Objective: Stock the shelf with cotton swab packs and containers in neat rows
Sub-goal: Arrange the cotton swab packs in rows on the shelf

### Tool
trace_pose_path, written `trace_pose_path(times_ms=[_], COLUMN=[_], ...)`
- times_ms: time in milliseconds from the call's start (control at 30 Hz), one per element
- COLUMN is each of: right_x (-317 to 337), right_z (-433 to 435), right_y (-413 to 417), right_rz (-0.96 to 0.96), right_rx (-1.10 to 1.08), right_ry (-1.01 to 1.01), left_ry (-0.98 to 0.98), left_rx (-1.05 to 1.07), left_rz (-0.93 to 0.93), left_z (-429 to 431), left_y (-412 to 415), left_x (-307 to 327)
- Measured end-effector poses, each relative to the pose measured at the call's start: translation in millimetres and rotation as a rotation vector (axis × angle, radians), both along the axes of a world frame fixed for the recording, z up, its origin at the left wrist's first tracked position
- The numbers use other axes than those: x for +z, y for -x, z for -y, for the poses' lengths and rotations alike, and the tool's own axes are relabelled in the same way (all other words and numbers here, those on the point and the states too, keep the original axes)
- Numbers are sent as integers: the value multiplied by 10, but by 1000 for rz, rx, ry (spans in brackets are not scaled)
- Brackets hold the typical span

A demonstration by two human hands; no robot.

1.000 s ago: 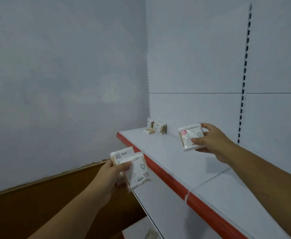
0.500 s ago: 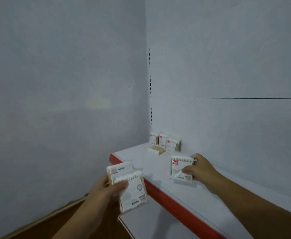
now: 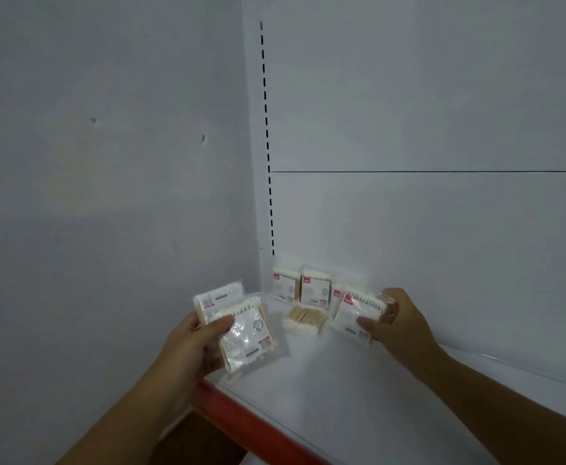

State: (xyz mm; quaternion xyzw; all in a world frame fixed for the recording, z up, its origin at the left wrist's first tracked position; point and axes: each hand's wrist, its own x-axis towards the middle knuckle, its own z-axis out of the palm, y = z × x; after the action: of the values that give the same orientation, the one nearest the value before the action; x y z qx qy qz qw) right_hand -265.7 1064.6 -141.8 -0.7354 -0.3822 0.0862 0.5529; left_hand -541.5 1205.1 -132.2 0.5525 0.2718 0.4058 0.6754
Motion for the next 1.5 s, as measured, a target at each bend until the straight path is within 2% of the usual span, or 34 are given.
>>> trace_pose_path(times_ms=[100,267,433,533,667,800,833,900,967,1000,1133,1333,1500], right_x=[183,392,295,231,264,442,446,385,231,150,42,372,413], right_z=[-487,-1215,-1683,-1855,-1864,-1463,-1315,-1051,-920,-907,-943,-1131,-1327], right_y=[90,297,331,373,436,418,395,400,412,421,466,425,226], right_rz=[47,410,589,628,840,891,963,1066,1086,1070,1044,884,901], right_rx=[65,34,1,18,-54,-130,-97,52,183,199,120,-90,-217], right_ry=[-29,167,187,283,462,299,338,558,783,816,690,481,574], left_ry=[-39,-39,-48,-74,-66,-8,-2,-4,-12,-19,-82,-83,-88], left_rx=[-19,-112,-278,-379,-470,-502,-492,-458,-431,-426,-441,-494,-523], left_rz=[-62,-90,-118,-151,-147,-33,1,47,63,67,53,98,129], left_z=[-391,-934,-1358,-1587,-1864,-1923,-1905,-1851,-1811,-1801,-1793,-1797,-1783], left_y=[-11,23,-161,-321,-562,-826,-890,-1025,-1139,-1175,-1229,-1216,-1178], left_x=[50,73,-13,-51,-79,-183,-206,-249,-283,-300,-384,-455,-450])
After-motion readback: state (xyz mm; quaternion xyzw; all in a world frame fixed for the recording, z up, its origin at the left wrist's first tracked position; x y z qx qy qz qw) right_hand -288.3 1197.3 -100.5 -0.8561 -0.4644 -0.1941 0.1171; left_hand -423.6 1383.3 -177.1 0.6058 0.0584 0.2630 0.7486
